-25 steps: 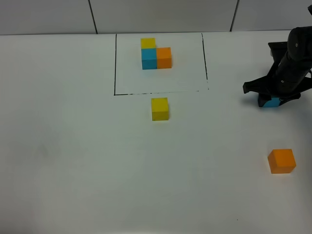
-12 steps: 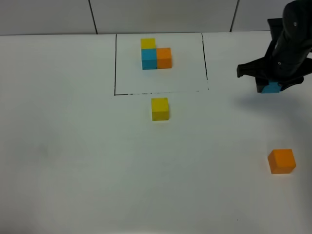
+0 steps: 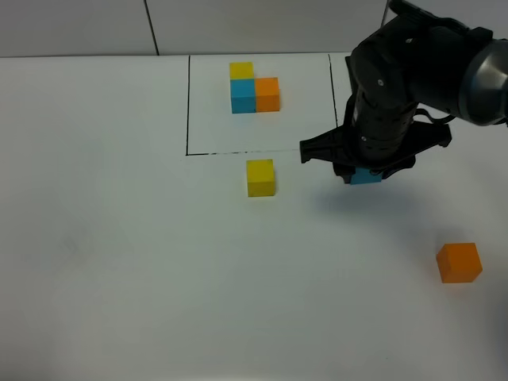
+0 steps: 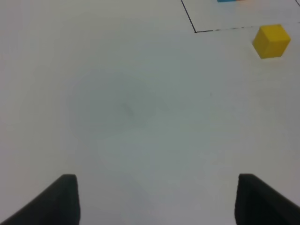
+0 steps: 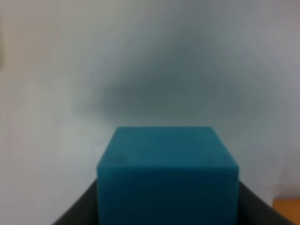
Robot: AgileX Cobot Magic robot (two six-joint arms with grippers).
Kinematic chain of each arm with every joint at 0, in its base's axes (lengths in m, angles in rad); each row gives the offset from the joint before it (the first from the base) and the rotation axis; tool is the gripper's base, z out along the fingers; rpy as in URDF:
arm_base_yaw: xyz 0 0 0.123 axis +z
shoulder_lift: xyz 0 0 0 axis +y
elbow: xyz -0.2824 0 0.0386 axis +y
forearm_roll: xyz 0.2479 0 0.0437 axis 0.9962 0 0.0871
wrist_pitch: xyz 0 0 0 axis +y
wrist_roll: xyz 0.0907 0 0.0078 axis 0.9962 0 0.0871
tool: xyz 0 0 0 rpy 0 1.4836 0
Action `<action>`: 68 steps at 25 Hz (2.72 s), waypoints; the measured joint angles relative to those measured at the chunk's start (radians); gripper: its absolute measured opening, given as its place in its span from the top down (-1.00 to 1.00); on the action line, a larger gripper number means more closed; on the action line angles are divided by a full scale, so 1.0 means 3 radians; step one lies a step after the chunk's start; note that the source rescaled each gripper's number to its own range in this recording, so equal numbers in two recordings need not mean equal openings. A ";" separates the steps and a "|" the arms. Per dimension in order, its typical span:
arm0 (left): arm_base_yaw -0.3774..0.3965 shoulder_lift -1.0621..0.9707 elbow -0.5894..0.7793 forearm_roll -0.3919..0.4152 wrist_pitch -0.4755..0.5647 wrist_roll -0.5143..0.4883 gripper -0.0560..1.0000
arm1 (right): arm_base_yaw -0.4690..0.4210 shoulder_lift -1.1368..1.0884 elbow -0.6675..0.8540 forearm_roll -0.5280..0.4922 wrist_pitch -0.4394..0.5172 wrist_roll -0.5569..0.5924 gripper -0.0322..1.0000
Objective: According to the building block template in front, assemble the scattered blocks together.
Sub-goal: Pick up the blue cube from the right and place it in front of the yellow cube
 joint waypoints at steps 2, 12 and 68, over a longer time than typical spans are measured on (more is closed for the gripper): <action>0.0000 0.0000 0.0000 0.0000 0.0000 0.0000 -0.02 | 0.0088 0.0000 0.0003 -0.0009 0.0011 0.0094 0.89; 0.0000 0.0000 0.0000 0.0000 0.0000 0.0000 -0.02 | 0.0214 0.0000 0.0003 -0.0017 0.0104 0.0227 0.89; 0.0000 0.0000 0.0000 0.0000 0.0000 0.0003 -0.02 | 0.0608 0.0694 0.0025 0.0368 -0.0519 0.0324 0.89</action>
